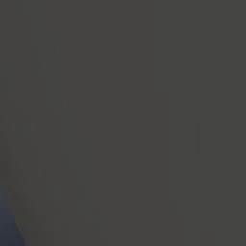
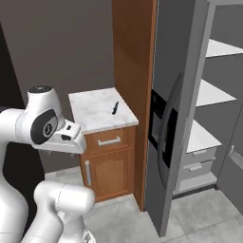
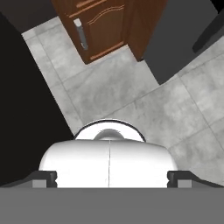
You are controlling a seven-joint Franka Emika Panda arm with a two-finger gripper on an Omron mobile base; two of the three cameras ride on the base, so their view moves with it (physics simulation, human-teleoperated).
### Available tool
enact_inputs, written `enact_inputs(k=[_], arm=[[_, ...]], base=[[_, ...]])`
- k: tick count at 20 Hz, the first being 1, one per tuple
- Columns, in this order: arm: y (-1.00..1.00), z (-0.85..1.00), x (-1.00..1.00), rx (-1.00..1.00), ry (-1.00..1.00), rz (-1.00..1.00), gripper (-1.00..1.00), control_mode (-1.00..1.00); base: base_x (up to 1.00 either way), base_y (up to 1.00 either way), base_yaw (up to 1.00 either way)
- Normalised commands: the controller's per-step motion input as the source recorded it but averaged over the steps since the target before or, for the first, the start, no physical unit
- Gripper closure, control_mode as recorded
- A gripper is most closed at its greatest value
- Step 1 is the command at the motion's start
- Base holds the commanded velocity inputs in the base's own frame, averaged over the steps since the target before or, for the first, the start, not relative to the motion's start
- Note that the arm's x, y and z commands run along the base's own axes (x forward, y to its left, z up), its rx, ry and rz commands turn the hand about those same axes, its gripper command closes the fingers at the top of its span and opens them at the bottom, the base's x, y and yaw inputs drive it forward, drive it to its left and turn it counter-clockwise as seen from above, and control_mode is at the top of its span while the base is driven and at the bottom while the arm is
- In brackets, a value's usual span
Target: Retrieve the butter from the fridge and place it on a plate on the dining table. Then retrieve the butter knife by the fridge and place it near the plate.
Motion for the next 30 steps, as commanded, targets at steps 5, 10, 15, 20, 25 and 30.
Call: enact_inputs(k=[5, 10, 15, 20, 25, 30], arm=[[0.0, 0.0, 0.0, 0.0, 0.0, 0.0, -1.0, 1.0], [0.0, 0.0, 0.0, 0.0, 0.0, 0.0, -1.0, 1.0], [0.0, 0.0, 0.0, 0.0, 0.0, 0.0, -1.0, 1.0], [0.0, 0.0, 0.0, 0.0, 0.0, 0.0, -1.0, 1.0], [0.0, 0.0, 0.0, 0.0, 0.0, 0.0, -1.0, 1.0], [0.0, 0.0, 0.0, 0.0, 0.0, 0.0, -1.0, 1.0]], base=[[0.7, 0.29, -0.12], [0.81, 0.0, -0.01], [0.43, -0.21, 0.0], [0.3, -0.04, 0.0], [0.37, -0.05, 0.0], [0.56, -0.26, 0.02]])
